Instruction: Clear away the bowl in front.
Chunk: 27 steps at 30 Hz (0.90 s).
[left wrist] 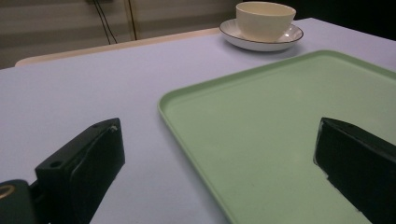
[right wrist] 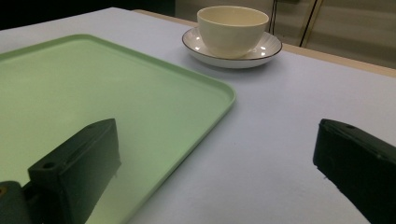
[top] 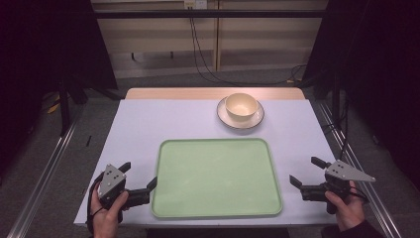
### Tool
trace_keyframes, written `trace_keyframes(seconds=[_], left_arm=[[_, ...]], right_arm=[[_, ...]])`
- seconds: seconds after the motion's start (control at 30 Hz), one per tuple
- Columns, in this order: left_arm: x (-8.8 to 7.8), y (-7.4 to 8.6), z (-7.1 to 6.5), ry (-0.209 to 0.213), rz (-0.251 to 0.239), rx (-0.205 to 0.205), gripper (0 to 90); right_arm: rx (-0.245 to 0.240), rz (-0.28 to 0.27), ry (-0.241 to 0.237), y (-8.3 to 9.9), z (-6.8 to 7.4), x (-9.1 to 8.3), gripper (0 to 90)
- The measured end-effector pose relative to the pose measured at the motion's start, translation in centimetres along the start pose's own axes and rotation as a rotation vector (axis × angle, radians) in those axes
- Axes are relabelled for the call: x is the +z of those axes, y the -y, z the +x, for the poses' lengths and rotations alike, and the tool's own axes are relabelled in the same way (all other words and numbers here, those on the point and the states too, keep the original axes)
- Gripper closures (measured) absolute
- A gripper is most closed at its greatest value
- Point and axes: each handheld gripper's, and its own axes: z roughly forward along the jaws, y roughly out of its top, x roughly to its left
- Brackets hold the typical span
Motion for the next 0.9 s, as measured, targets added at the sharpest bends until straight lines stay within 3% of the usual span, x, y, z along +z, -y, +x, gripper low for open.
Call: trace_keyframes(seconds=[0.4,0.43,0.5,0.57,0.77,0.9], left_arm=[[0.1,0.0,-0.1,0.014,0.012,-0.006,1.7],[0.3,0.0,-0.2,0.008,0.017,-0.023,1.8],[0.2,0.0,0.0,0.011,0.028,-0.011,1.9],[0.6,0.0,0.0,0.018,0.021,-0.036,2.2],[1.4,-0.3,-0.3,0.049,0.035,-0.004,2.9],[1.9,-0.5,-0.6,0.066,0.041,-0.017,3.5]], right_arm=[[0.009,0.02,-0.015,0.2,-0.3,0.3,0.4],[0.012,0.024,-0.012,0.2,-0.4,0.2,0.4],[0.012,0.022,-0.016,0.2,-0.4,0.2,0.3],[0.021,0.018,-0.027,0.2,-0.4,0.2,0.3],[0.042,0.003,-0.048,0.1,-0.3,0.1,0.3],[0.041,0.005,-0.051,0.2,-0.3,0.1,0.4]])
